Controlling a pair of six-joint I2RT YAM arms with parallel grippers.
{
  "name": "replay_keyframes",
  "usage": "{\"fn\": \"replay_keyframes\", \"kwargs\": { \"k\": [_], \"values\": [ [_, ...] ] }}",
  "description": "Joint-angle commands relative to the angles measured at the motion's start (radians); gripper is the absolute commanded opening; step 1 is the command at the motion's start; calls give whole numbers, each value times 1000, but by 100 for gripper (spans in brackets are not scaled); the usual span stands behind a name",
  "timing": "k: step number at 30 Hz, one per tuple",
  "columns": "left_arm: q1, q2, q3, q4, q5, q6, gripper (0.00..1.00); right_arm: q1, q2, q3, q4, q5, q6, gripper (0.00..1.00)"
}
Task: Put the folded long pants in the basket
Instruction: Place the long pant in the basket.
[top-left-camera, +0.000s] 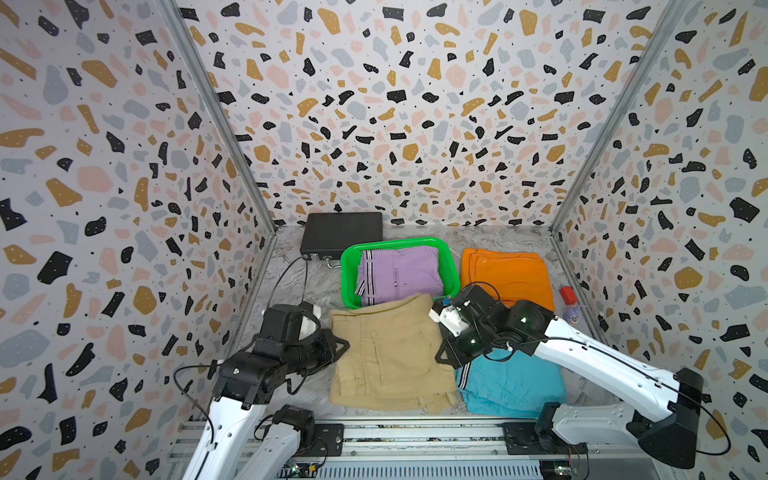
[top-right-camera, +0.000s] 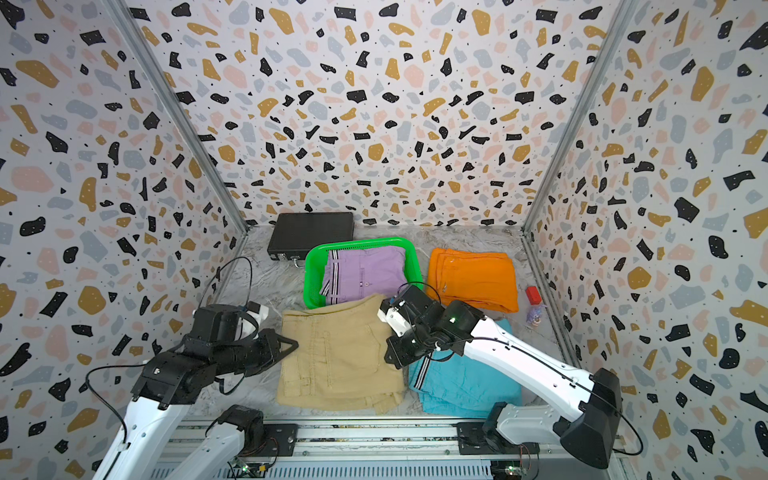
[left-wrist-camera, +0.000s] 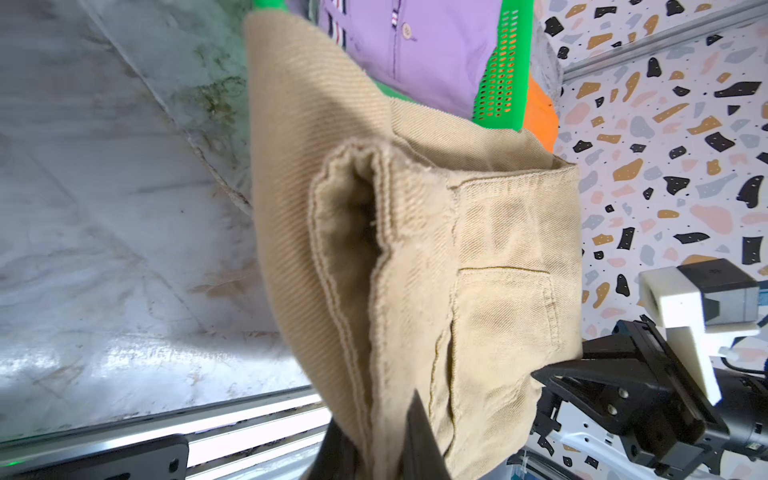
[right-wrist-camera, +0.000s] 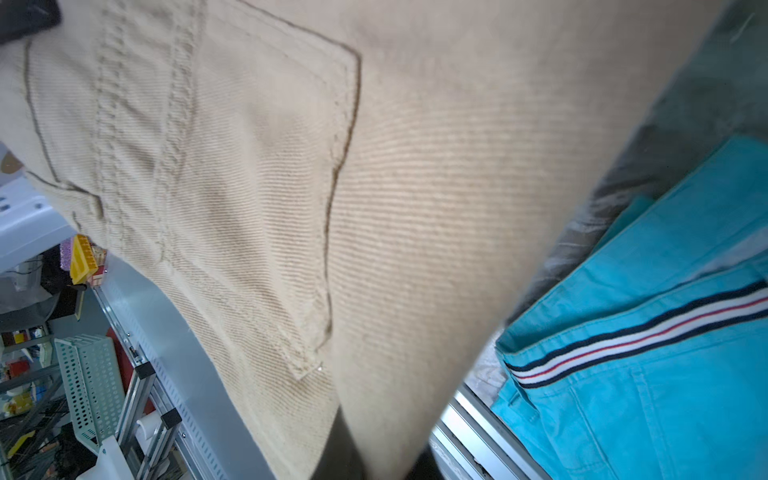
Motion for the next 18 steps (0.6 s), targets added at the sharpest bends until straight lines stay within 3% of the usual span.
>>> {"fn": "replay_keyframes", "kwargs": {
  "k": [1,7,18],
  "values": [
    [0,70,135,3,-13,82,0,0,-28,135,-46,80,-50,0],
    [0,236,293,9,-43,175,0,-16,88,314,-68,137,-123,0],
    [8,599,551,165,-77,241,0,-240,344,620,-97,64,-136,0]
  ]
}}
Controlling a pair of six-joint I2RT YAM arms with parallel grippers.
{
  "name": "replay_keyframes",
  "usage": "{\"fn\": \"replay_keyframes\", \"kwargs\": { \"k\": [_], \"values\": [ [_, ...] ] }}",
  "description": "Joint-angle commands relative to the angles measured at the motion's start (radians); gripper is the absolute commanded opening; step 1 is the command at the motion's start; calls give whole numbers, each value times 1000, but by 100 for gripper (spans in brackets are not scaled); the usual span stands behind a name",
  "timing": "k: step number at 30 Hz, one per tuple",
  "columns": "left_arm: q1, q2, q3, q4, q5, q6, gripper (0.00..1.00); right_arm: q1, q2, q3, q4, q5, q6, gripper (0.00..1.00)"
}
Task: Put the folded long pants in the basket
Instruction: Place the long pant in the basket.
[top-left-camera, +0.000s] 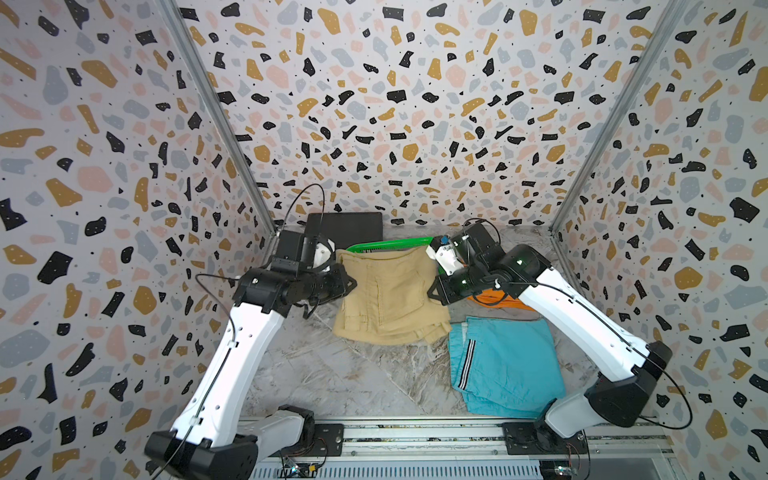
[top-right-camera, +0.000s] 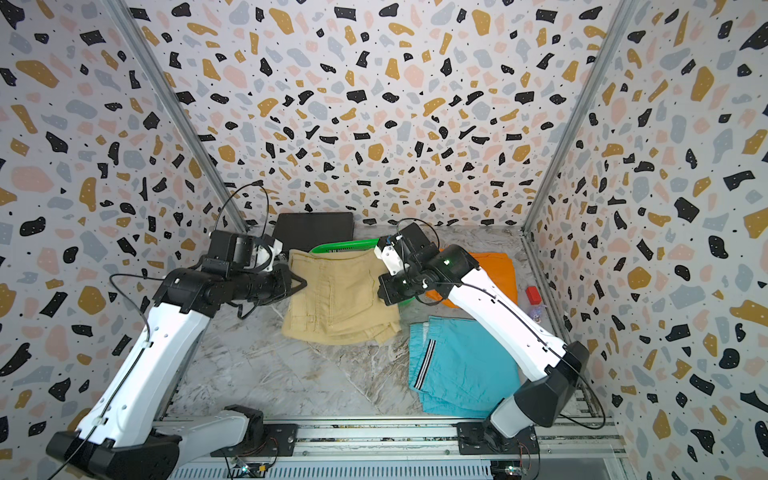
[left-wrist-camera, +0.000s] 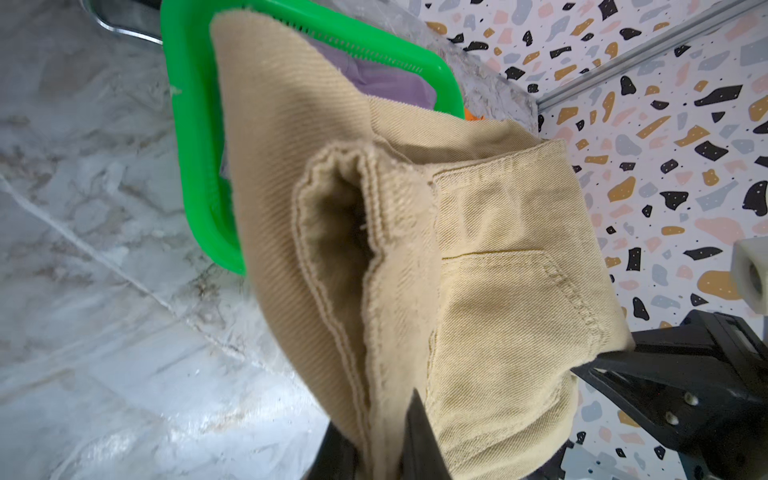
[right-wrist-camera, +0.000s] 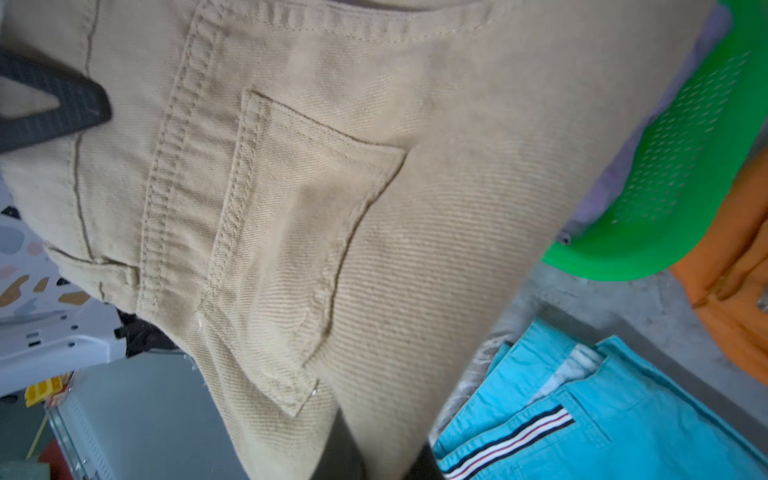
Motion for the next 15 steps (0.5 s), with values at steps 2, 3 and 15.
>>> {"fn": "replay_keyframes", "kwargs": {
  "k": [2,3,15],
  "values": [
    [8,113,99,95,-3,46,0,-66,42,105,1,-36,-5,0],
    [11,141,114,100,-6,50,0,-86,61,116,0,-44,-5,0],
    [52,449,164,266,10,72,0,-252,368,319,0,-142,0,0]
  ]
}}
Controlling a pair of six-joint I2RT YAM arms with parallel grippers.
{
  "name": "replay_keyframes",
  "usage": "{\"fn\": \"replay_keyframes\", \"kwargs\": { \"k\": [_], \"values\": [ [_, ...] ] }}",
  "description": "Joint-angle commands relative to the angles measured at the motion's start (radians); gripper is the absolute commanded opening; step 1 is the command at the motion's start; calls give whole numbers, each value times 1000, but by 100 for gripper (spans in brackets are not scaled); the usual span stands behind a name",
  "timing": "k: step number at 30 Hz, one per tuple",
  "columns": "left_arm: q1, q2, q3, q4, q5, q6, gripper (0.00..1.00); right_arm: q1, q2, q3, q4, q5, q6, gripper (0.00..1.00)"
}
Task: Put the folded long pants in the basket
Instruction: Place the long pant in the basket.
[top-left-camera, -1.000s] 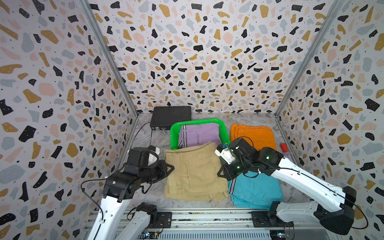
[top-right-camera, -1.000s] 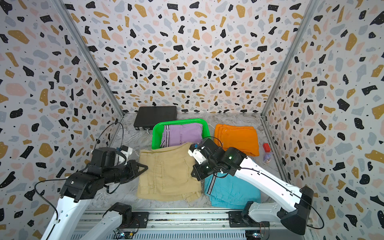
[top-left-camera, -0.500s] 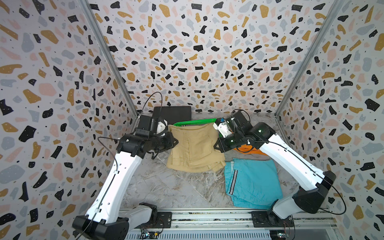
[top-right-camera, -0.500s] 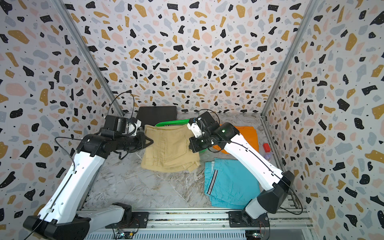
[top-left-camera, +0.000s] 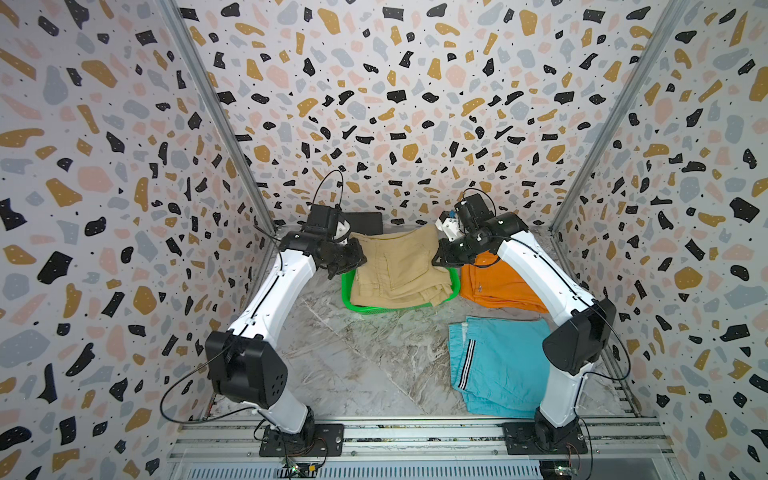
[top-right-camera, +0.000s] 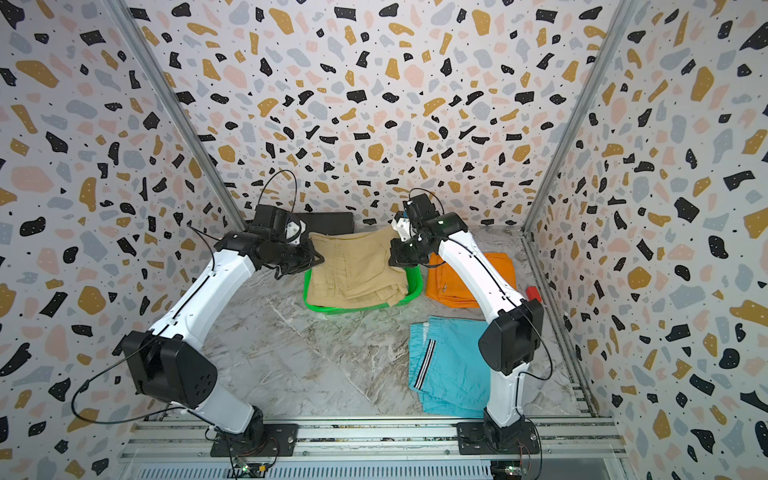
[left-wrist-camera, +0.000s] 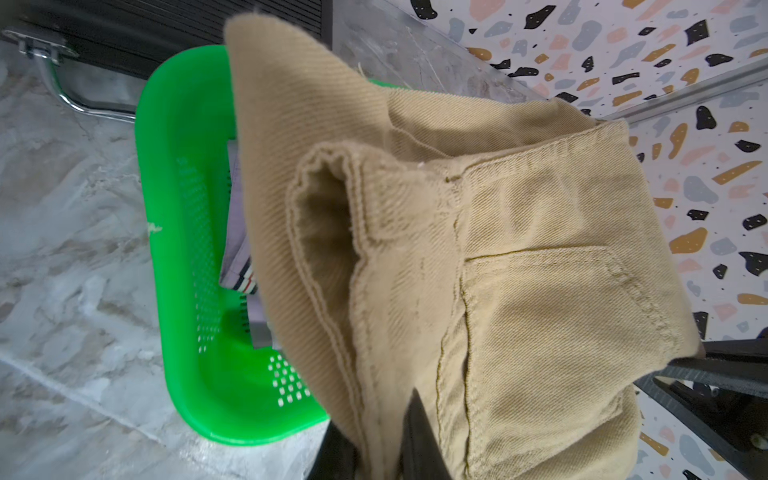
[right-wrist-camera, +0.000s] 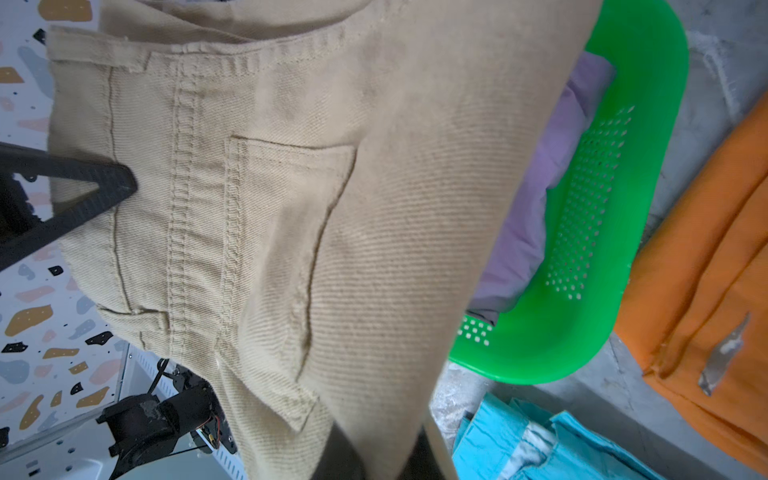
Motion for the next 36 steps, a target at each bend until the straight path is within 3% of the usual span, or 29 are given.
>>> {"fn": "replay_keyframes", "kwargs": {
  "k": [1,11,22,36],
  "values": [
    [13,74,59,84,19,35,0,-19,33,73,15,-23,-1,0],
    [33,296,200,108,73,26,0,-34,206,208,16,11,-8,0],
    [36,295,162,133,53,22,0,-41,215,240,15,63,-15,0],
    [44,408,62,130,34,11,0,-42,234,-86,131,110,-16,0]
  ]
}}
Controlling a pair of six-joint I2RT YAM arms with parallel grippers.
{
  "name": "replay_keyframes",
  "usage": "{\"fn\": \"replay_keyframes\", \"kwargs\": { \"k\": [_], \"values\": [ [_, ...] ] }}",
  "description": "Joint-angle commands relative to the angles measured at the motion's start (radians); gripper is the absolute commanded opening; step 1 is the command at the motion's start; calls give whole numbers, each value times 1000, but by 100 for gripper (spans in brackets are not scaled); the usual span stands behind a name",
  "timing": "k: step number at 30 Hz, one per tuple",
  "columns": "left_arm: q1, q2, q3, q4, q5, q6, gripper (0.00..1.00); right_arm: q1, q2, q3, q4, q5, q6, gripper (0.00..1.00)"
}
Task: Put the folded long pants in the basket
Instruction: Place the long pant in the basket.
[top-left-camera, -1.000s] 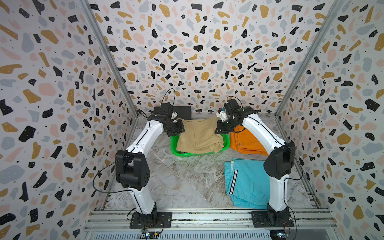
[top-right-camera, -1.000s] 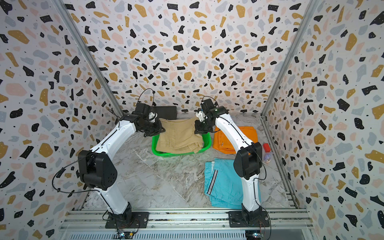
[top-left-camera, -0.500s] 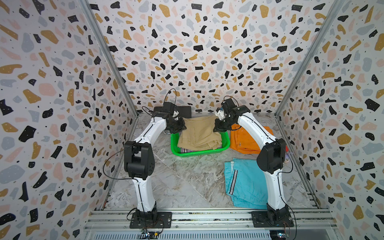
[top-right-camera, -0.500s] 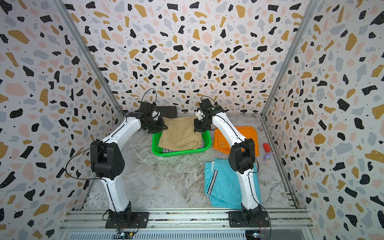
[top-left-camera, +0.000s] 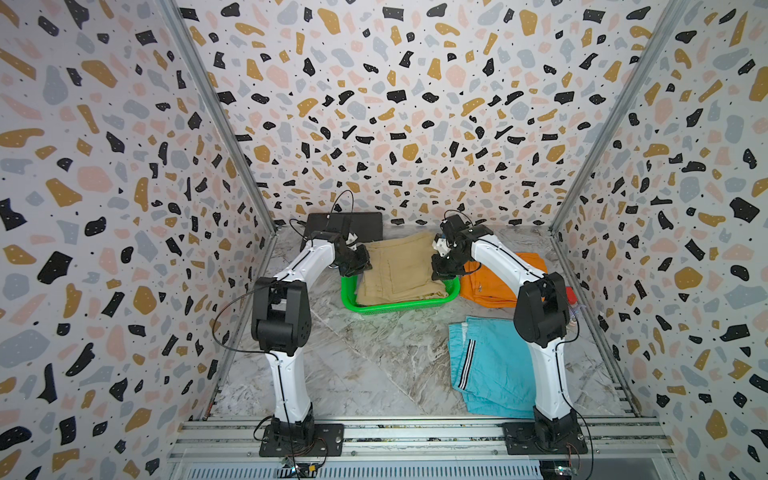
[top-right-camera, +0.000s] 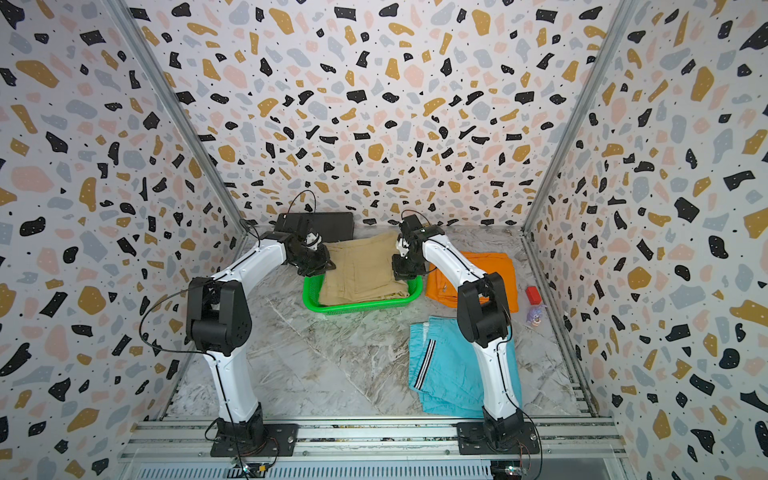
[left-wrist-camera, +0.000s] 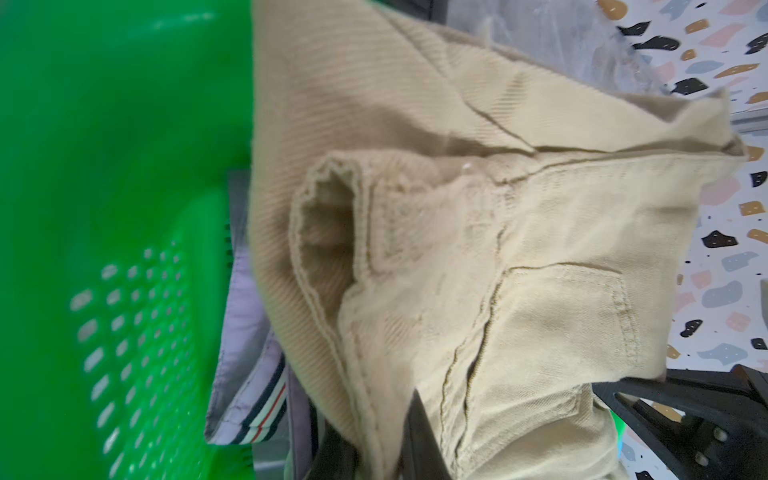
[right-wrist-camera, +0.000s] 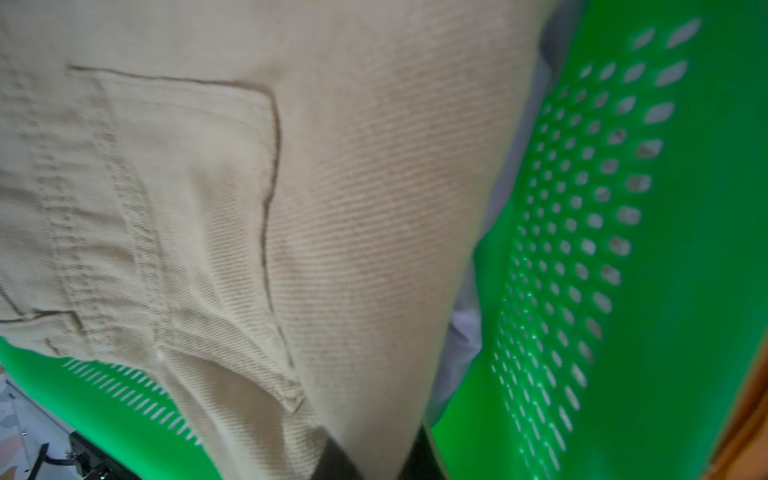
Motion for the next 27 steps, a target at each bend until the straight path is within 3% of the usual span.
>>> {"fn": "replay_keyframes", "kwargs": {
  "k": [1,13,16,18,23,25,27],
  "values": [
    [7,38,-12,4,-2,1,0,-4,-30,-35,30,29,-3,0],
    [3,103,-44,-19,-80,-24,0,-4,8,-112,56,85,-9,0],
    [2,93,-46,-21,-101,-29,6,-4,10,-115,64,94,-18,3],
    [-1,66,-44,-21,-109,-30,16,-3,-2,-110,53,73,-22,11],
    [-9,-35,-6,-70,-136,-35,65,-3,-137,-145,51,99,-12,46],
    [-15,-79,22,-107,-143,-36,68,-3,-199,-143,44,131,-16,55],
    [-21,-121,52,-150,-167,-35,68,-2,-235,-127,32,154,-24,57]
  ]
}}
